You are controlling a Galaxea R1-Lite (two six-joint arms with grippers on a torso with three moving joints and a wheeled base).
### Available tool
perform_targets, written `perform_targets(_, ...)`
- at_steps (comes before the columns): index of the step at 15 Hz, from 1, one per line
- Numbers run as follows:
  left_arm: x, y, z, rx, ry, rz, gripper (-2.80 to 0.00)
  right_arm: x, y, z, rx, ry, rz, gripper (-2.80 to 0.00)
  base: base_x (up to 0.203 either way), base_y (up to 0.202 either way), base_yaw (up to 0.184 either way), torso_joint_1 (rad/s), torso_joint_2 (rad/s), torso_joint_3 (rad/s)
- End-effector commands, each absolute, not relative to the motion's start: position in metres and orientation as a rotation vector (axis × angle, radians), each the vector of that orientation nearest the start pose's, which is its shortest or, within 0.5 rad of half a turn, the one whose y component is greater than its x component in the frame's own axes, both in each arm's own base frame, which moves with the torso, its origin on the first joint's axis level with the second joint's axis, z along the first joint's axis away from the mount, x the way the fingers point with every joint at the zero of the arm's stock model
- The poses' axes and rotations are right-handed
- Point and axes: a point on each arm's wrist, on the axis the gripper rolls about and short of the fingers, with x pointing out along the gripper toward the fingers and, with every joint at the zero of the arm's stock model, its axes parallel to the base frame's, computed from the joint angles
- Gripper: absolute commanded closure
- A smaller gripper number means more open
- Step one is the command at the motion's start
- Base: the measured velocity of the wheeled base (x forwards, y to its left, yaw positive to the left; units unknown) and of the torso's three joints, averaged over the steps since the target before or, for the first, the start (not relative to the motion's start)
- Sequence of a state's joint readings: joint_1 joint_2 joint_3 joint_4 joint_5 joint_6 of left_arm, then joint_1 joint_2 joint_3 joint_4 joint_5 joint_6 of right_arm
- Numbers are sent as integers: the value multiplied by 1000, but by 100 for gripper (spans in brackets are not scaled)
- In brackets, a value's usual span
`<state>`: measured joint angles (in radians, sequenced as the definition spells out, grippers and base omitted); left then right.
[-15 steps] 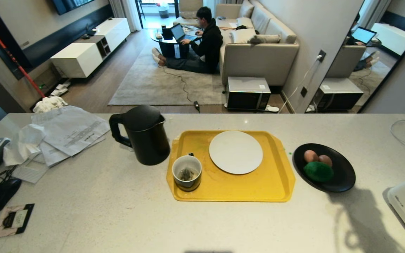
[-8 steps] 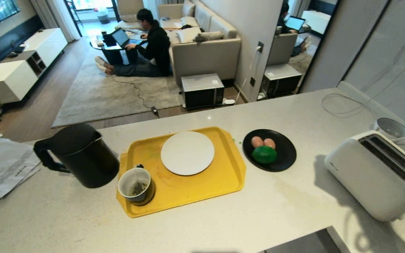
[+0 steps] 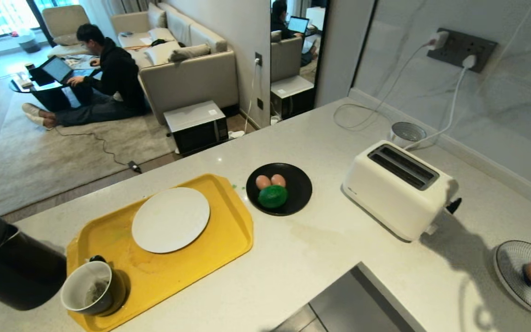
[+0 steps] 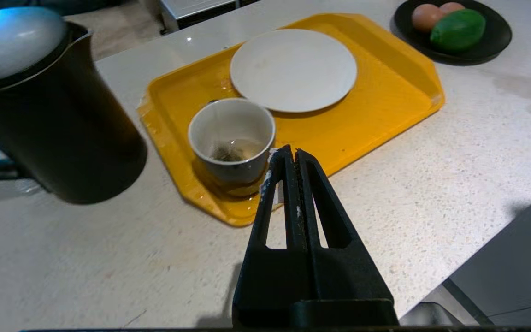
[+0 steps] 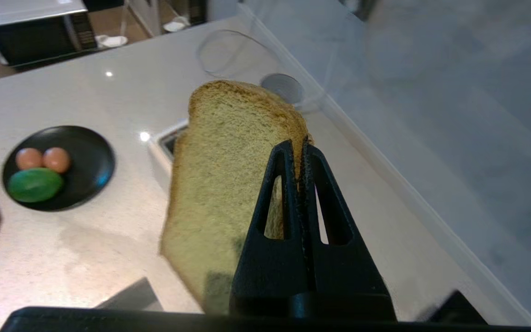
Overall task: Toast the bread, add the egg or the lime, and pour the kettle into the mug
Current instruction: Put the bread slices in the toaster
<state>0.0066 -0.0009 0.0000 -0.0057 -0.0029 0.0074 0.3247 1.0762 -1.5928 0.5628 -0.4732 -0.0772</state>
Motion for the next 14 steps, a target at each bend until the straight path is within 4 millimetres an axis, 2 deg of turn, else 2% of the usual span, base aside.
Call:
perform_targets(1, -23, 0, 76, 8, -8, 5, 0, 76, 15, 410, -102, 62, -149, 0, 2, 8, -98, 2, 4, 2)
perform_targets(5, -23, 0, 76, 8, -8, 4, 0, 85, 18, 406, -115, 93, -153, 0, 0, 0, 0, 0, 0, 0)
perform_targets(8, -23, 0, 76, 8, -8, 3, 0, 107, 22, 395, -124, 129, -194, 0, 0, 0, 0, 0, 0, 0)
perform_targets(10, -23, 0, 76, 8, -8, 3, 0, 132, 26, 383, -113, 111, -213, 0, 0, 0, 0, 0, 0, 0)
perform_targets(14, -23, 0, 76, 8, -9, 4, 0, 199, 33, 347, -93, 71, -181, 0, 0, 0, 0, 0, 0, 0)
